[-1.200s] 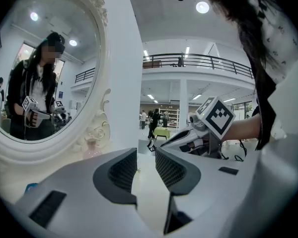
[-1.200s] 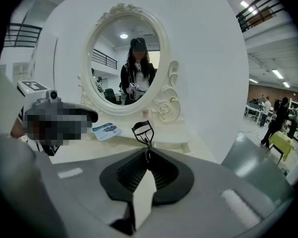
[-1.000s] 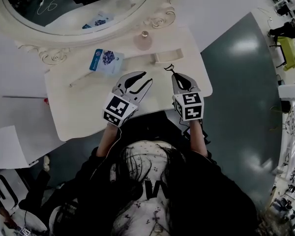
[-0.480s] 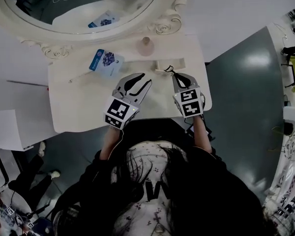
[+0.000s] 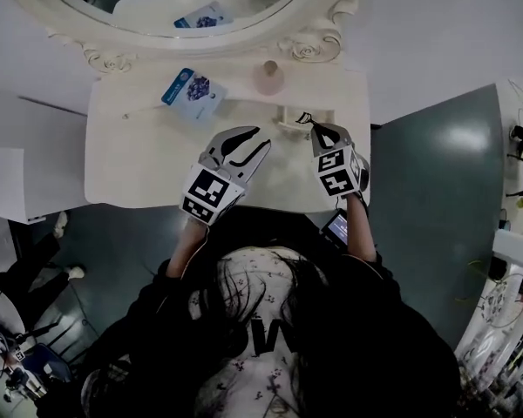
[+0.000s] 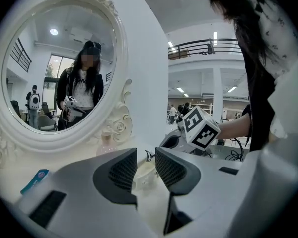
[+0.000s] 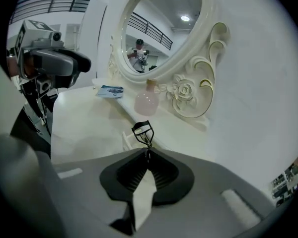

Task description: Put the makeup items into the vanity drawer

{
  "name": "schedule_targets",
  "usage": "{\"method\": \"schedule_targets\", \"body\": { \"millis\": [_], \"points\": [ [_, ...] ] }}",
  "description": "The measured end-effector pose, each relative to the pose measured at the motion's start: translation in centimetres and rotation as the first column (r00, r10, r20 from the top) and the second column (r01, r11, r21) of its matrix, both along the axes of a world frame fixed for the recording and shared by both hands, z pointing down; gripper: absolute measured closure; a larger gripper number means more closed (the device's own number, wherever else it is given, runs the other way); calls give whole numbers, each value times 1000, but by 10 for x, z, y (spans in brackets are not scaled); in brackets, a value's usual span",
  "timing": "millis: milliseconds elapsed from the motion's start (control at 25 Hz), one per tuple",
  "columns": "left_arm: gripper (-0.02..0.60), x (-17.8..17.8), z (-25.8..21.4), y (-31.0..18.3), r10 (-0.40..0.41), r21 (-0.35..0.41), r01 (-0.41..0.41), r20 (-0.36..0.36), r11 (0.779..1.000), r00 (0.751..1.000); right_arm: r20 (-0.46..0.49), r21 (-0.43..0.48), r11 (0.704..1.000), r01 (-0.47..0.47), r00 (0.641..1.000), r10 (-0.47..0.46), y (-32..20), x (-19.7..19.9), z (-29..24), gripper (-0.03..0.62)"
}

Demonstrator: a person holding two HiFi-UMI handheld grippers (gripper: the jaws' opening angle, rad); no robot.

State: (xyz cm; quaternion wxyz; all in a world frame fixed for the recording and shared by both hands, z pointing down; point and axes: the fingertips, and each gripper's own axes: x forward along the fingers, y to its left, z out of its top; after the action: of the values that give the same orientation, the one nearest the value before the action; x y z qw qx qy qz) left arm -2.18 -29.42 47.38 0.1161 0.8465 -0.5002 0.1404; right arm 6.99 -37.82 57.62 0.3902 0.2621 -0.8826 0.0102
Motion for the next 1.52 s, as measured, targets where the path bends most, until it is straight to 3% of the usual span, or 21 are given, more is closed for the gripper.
{"method": "schedule_targets", "body": {
  "millis": [240, 360, 1080, 1520],
  "points": [
    [466, 3, 5, 2, -14, -24, 14, 14, 1000, 1000, -150, 25, 979, 203, 969, -197, -7, -6, 24, 571],
    [466, 2, 7, 2, -17, -30, 18, 22, 999, 1000, -190, 24, 967, 253, 951, -244, -11, -11, 34, 571],
    [466, -4, 6, -3, 27, -28, -27, 26, 999, 999, -270, -6, 958, 286, 922, -277, -26, -19, 52, 563],
    [466, -19, 1, -3, 26, -15, -26, 17, 1000, 1000, -268, -27, 970, 241, 933, -239, -27, -14, 47, 526]
  ]
}}
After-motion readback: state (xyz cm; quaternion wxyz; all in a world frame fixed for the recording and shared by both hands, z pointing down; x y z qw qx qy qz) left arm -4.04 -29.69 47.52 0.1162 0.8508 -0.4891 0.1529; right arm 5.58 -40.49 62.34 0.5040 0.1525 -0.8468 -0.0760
